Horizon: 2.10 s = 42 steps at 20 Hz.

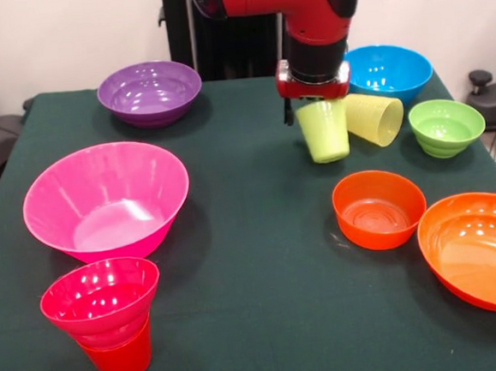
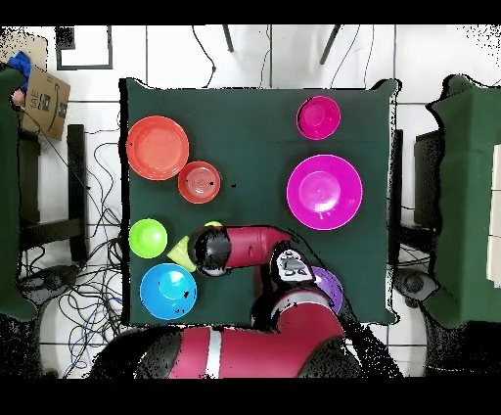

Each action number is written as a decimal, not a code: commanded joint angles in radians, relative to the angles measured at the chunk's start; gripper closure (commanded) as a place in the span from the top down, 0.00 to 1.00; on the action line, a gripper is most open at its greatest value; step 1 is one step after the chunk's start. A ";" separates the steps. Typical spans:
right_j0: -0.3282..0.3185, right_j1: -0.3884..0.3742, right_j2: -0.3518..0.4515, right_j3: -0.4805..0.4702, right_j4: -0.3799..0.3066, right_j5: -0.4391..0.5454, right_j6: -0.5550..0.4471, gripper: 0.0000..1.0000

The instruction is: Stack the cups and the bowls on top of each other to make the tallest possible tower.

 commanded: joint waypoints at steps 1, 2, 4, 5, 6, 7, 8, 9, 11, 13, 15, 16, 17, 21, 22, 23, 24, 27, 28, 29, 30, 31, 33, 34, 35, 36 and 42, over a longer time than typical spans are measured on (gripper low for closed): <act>-0.049 0.052 0.036 -0.129 -0.054 -0.193 0.055 1.00; -0.053 0.059 0.037 -0.128 -0.055 -0.231 0.067 1.00; -0.061 0.068 0.044 -0.131 -0.056 -0.261 0.069 1.00; -0.061 0.068 0.046 -0.135 -0.058 -0.263 0.064 1.00; -0.058 0.065 0.043 -0.140 -0.065 -0.260 0.055 1.00; -0.049 0.061 0.034 -0.145 -0.065 -0.256 0.058 1.00; -0.038 0.054 0.023 -0.145 -0.063 -0.254 0.063 1.00; -0.038 0.052 0.024 -0.146 -0.059 -0.253 0.063 1.00; -0.050 0.048 0.043 -0.135 -0.053 -0.265 0.054 1.00; -0.067 0.052 0.067 -0.119 -0.045 -0.306 0.064 1.00; -0.058 0.049 0.061 -0.114 -0.031 -0.337 0.088 1.00; -0.046 0.042 0.050 -0.113 -0.017 -0.341 0.104 1.00; -0.047 0.038 0.054 -0.107 -0.011 -0.339 0.107 1.00; -0.077 0.031 0.098 -0.082 0.024 -0.324 0.120 1.00; -0.084 0.035 0.105 -0.081 0.026 -0.324 0.119 1.00; -0.080 0.036 0.106 -0.081 0.031 -0.322 0.122 1.00; -0.087 0.035 0.115 -0.078 0.033 -0.316 0.121 1.00; -0.104 0.019 0.143 -0.059 0.044 -0.301 0.121 1.00; -0.118 0.007 0.163 -0.046 0.049 -0.289 0.119 1.00; -0.126 0.000 0.174 -0.040 0.054 -0.280 0.118 1.00; -0.141 -0.013 0.194 -0.025 0.061 -0.266 0.117 1.00; -0.150 -0.019 0.205 -0.018 0.066 -0.259 0.118 1.00; -0.173 -0.038 0.236 0.000 0.082 -0.237 0.120 1.00; -0.190 -0.046 0.259 0.010 0.096 -0.220 0.121 1.00; -0.198 -0.050 0.270 0.014 0.102 -0.211 0.120 1.00; -0.214 -0.052 0.289 0.020 0.112 -0.196 0.117 1.00; -0.288 -0.054 0.365 0.055 0.140 -0.169 0.091 1.00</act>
